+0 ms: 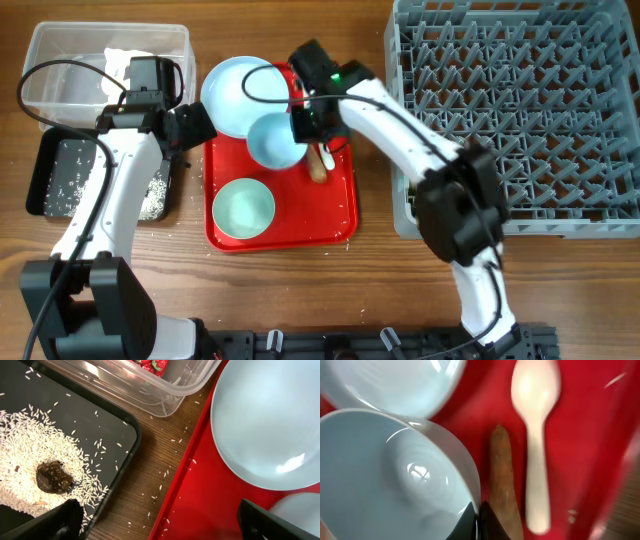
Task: Sort waste into correct bins and load items into the dishwasher rack
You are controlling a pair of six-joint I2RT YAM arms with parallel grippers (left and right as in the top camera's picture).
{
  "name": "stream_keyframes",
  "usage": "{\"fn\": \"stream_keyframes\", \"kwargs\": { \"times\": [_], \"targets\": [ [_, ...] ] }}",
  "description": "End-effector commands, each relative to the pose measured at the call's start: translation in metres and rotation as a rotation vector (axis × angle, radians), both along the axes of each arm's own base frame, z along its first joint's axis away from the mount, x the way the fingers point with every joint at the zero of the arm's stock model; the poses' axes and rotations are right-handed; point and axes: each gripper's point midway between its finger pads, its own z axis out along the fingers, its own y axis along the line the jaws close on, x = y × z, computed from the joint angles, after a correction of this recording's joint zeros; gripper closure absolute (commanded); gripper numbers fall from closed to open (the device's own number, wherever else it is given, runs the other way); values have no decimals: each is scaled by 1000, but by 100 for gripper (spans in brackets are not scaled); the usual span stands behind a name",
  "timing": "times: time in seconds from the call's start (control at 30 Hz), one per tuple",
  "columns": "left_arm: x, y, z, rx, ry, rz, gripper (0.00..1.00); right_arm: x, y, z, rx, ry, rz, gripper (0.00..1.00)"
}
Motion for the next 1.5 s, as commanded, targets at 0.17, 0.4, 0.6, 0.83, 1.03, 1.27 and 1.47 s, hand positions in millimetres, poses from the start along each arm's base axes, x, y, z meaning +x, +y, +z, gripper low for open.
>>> {"fn": "stream_keyframes", "kwargs": {
  "times": [0.17, 0.4, 0.6, 0.83, 1.03, 1.27, 1.47],
  "targets": [
    [2, 6, 8, 21, -23, 9, 0, 70, -248, 237, -565, -761, -660, 96],
    [2, 6, 8, 21, -23, 9, 0, 141, -299, 252, -1172, -913, -559, 96],
    [2, 6, 8, 21, -23, 9, 0, 182, -286, 158, -1393, -726, -200, 95],
    [2, 6, 8, 21, -23, 9, 0, 187, -261, 104, -1350, -657, -9, 96],
    [2, 6, 8, 21, -23, 9, 0, 175, -217, 82, -1291, -627, 181, 15],
    [2, 6, 8, 21, -23, 9, 0, 161, -183, 136, -1233, -753, 136, 1],
    [2, 6, 8, 21, -23, 9, 0, 73, -25, 127, -223, -671, 426, 0]
  ]
}}
